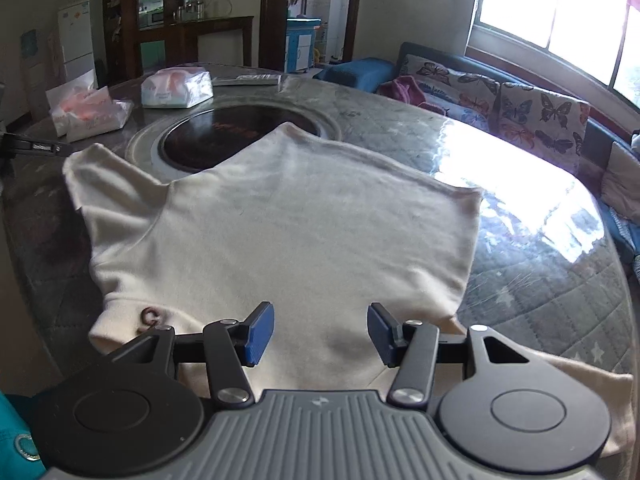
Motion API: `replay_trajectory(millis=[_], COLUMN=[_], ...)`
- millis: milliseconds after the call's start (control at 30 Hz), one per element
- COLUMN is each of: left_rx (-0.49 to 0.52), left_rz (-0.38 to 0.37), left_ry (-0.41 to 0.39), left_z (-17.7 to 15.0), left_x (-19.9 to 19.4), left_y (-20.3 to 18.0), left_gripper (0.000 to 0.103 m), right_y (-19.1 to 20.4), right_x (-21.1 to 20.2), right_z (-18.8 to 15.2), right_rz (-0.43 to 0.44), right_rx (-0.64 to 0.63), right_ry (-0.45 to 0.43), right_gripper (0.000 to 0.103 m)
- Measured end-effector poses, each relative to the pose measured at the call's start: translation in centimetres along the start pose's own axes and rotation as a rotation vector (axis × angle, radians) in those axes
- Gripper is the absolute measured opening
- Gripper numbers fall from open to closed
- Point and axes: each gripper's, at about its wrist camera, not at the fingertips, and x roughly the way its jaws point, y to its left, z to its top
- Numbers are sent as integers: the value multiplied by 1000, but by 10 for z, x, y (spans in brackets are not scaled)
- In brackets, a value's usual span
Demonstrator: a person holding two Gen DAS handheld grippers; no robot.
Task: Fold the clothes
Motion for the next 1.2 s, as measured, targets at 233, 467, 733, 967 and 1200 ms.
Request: replay_trajectory(millis=[233, 467, 733, 967, 1200], left_rx=[8, 74, 163, 213, 219], left_rz=[-261, -474, -593, -660, -660], left_ry=[-19, 15, 66, 77, 70], left_z=[17, 17, 6, -3, -5], left_x=[-14, -12, 0, 6, 5], left_y=[-40, -97, -152, -179, -177], left_gripper=[24, 24, 24, 24, 25], right_y=[-20, -44, -43, -29, -25], right_x=[20, 34, 16, -1, -23], right_z=[7, 0, -2, -19, -44], right_rz=[-45, -53, -64, -66, -101], right_rx=[40, 130, 134, 103, 108], right_ry=[10, 45, 5, 19, 37], right_gripper=[53, 52, 52, 52, 52])
